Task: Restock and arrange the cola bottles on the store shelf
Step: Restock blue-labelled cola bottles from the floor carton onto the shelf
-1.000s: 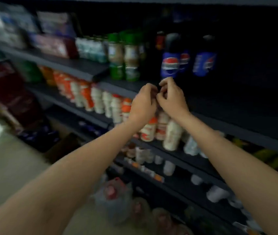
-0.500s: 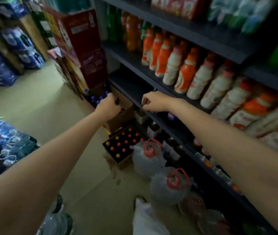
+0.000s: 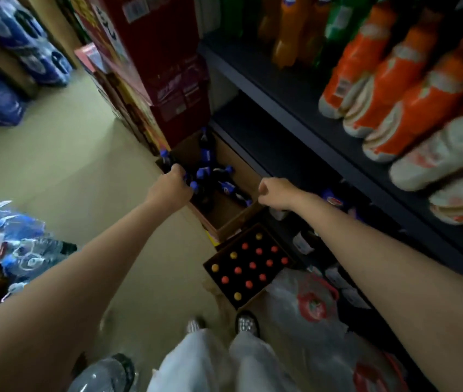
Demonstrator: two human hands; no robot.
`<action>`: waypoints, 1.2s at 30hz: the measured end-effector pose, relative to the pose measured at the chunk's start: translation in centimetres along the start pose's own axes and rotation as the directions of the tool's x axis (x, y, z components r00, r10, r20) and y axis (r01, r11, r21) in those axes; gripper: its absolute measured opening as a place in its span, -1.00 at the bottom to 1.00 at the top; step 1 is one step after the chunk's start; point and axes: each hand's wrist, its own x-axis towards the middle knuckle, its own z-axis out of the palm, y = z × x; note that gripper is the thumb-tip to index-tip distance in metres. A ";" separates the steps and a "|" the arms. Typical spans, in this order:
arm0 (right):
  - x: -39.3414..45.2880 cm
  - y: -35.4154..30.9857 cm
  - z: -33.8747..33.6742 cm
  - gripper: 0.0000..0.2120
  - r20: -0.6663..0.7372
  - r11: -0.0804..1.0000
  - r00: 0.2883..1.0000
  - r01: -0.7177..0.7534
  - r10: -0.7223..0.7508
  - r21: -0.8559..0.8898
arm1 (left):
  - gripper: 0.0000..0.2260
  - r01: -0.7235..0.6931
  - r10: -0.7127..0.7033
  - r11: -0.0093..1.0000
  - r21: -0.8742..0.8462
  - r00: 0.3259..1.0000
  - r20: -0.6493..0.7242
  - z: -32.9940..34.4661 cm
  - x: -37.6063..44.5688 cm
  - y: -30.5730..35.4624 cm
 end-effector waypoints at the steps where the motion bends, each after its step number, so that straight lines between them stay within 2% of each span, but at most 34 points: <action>1: 2.2 -0.4 0.6 -0.70 0.014 1.000 1.000 0.005 -0.005 -0.022 | -0.68 0.000 -0.001 1.000 0.026 1.000 0.007 0.0 2.2 -0.7; 4: 9.4 -1.0 2.9 -0.65 0.059 1.000 0.998 0.004 -0.003 -0.019 | -0.67 -0.032 0.022 0.990 0.139 0.997 0.068 1.6 9.7 -2.8; 9: 21.3 -1.6 6.7 -0.50 0.131 0.999 0.990 -0.042 0.041 0.001 | -0.63 -0.112 0.080 0.984 0.137 0.972 0.221 6.1 20.1 -6.5; 15: 33.5 -5.2 11.9 -0.32 0.144 0.988 0.985 0.111 -0.094 -0.111 | -0.56 -0.236 0.150 0.953 0.190 0.913 0.380 9.7 29.4 -11.3; 18: 37.4 -6.3 14.1 -0.42 0.178 0.971 0.981 0.118 -0.081 -0.210 | -0.57 -0.281 0.175 0.939 0.197 0.887 0.428 11.7 32.2 -12.4; 20: 38.8 -6.4 15.0 -0.51 0.164 0.974 0.985 0.081 -0.046 -0.213 | -0.56 -0.302 0.187 0.932 0.199 0.873 0.451 13.0 33.5 -12.6; 25: 38.8 -4.5 16.4 -0.78 -0.024 0.977 0.987 0.157 -0.162 -0.146 | -0.57 -0.220 0.103 0.959 0.177 0.856 0.506 15.4 34.4 -12.4; 27: 37.7 -3.0 16.4 -0.91 -0.052 0.979 0.989 0.127 -0.137 -0.159 | -0.57 -0.181 0.061 0.968 0.174 0.841 0.537 16.0 34.1 -12.1; 31: 36.2 -1.2 16.2 -0.91 -0.064 0.997 0.997 0.048 -0.052 -0.066 | -0.53 -0.224 0.041 0.944 0.243 0.808 0.588 17.5 33.5 -11.6; 34: 36.0 -1.4 15.8 -0.90 0.036 0.997 0.998 0.049 -0.047 -0.057 | -0.47 -0.243 0.024 0.922 0.301 0.813 0.582 18.3 33.2 -11.4; 36: 35.9 -1.7 15.1 -0.92 -0.026 0.995 0.997 0.072 -0.074 -0.071 | -0.46 -0.253 0.023 0.908 0.332 0.825 0.564 18.5 33.0 -11.3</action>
